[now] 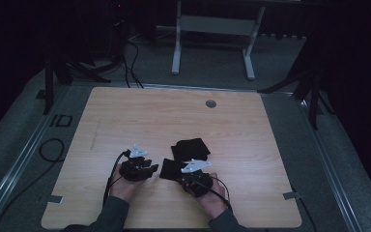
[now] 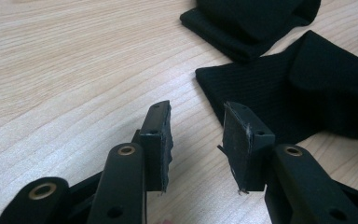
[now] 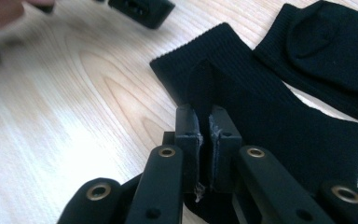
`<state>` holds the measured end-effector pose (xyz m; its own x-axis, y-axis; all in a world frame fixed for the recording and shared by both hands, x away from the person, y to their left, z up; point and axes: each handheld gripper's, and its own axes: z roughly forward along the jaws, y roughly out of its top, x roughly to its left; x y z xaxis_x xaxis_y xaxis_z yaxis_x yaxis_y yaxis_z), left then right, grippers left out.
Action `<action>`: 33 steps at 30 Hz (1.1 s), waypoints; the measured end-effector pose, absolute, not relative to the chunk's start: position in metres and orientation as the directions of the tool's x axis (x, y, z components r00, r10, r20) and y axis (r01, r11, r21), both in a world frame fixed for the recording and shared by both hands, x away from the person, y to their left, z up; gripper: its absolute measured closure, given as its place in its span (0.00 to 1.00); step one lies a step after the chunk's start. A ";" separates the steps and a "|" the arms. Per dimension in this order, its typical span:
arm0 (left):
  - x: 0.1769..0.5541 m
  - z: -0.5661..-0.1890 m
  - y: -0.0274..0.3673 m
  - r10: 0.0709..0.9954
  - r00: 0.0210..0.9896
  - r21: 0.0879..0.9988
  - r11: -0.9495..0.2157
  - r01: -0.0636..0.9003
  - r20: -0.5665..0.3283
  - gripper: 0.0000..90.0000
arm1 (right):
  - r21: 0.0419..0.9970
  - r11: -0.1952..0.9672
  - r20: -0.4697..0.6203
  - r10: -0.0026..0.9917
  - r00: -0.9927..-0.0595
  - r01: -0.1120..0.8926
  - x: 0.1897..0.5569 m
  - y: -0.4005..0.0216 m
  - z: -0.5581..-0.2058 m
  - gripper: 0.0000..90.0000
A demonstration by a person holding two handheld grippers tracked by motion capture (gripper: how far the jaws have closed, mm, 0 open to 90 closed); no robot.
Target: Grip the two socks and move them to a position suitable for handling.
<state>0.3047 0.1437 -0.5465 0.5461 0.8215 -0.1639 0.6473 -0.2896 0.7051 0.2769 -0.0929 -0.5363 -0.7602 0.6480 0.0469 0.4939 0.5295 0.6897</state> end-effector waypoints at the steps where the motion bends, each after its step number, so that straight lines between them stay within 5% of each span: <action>1: 0.305 -0.547 0.143 0.820 0.548 0.704 -0.291 0.648 -0.164 0.69 | 0.693 0.516 0.068 0.649 -0.757 0.504 0.278 -0.095 -0.535 0.94; 23: 0.299 -0.546 0.128 0.792 0.594 0.719 -0.331 0.611 -0.141 0.73 | 0.738 0.371 0.197 0.681 -0.705 0.564 0.289 -0.127 -0.515 0.94; 33: 0.290 -0.550 0.102 0.739 0.664 0.725 -0.398 0.563 -0.110 0.91 | 0.740 0.353 0.205 0.692 -0.692 0.573 0.291 -0.131 -0.513 0.94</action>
